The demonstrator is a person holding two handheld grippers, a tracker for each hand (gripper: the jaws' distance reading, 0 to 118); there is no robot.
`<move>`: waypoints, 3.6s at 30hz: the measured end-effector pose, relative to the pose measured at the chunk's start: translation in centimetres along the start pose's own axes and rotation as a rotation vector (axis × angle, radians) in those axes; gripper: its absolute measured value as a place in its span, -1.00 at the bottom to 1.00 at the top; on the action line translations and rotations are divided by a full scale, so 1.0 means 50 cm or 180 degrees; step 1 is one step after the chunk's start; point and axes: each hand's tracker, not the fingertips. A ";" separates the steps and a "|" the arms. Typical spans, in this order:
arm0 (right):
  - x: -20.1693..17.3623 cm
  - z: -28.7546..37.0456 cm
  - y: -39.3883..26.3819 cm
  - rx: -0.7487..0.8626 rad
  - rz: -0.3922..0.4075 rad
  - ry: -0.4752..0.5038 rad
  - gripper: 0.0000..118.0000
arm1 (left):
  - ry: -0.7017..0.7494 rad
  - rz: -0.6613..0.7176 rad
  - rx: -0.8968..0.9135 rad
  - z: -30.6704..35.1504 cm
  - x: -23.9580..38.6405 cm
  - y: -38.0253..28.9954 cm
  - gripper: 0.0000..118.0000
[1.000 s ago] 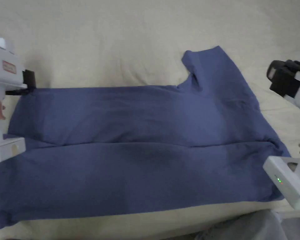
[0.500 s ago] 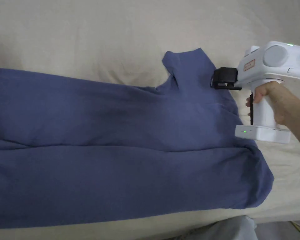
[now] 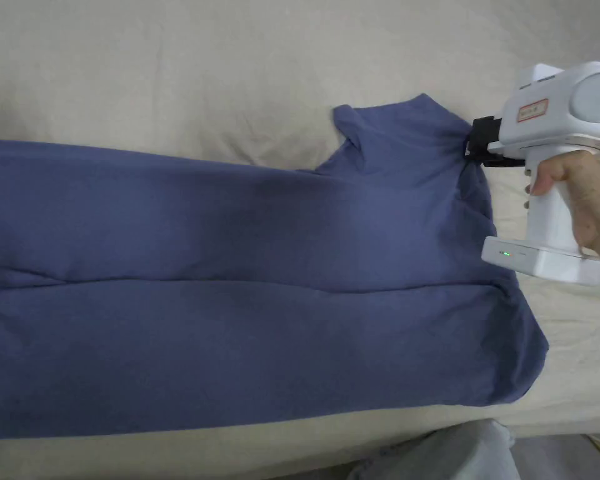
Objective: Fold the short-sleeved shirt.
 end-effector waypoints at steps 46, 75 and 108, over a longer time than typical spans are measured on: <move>-0.143 0.510 -0.408 0.2561 0.0426 0.0071 1.00 | 0.0523 -0.0780 0.2332 0.336 0.227 -0.319 0.30; -0.176 0.452 -0.409 0.2094 0.0268 0.0203 -0.98 | -0.0968 0.1014 0.0702 0.226 -0.174 -0.326 1.00; -0.195 0.417 -0.436 0.1771 0.0237 0.0298 -0.98 | -0.0400 0.0727 0.0125 0.172 -0.090 -0.372 -0.87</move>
